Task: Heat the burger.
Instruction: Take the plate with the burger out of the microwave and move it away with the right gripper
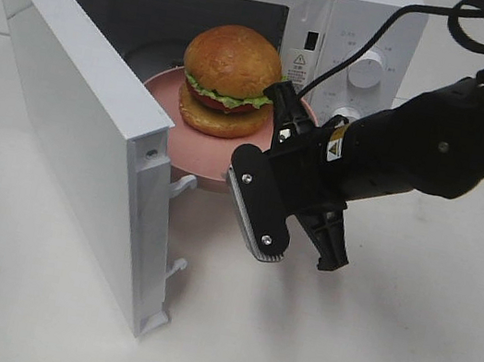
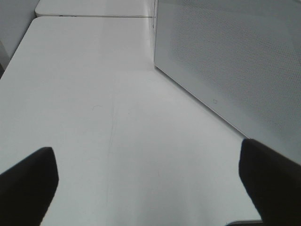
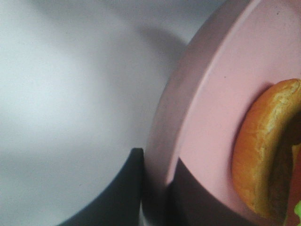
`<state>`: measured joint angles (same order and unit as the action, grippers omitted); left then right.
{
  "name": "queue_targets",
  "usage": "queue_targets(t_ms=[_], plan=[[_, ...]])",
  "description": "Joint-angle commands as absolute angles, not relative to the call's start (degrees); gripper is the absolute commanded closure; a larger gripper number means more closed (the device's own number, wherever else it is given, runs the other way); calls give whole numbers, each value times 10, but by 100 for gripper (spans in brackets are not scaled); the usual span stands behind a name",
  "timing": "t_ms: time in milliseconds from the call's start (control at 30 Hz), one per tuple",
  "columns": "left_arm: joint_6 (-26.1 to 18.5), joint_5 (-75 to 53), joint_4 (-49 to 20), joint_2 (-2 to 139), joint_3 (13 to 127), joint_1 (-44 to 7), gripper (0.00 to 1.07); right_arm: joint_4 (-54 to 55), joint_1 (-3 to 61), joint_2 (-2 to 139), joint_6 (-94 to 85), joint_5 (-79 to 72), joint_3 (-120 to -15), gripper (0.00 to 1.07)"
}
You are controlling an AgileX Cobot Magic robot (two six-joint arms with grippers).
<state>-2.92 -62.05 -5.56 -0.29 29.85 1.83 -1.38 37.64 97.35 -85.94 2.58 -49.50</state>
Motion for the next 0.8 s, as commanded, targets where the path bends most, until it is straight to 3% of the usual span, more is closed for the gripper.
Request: queue_targets(t_ms=[33,800], plan=[[-27,-614,-57,-11,298,20,8,-17,372,945,-860,-21,-484,107],[-27,-614,-57,-11,298,20,8,-28,372,765,-850,-18,-324,107]])
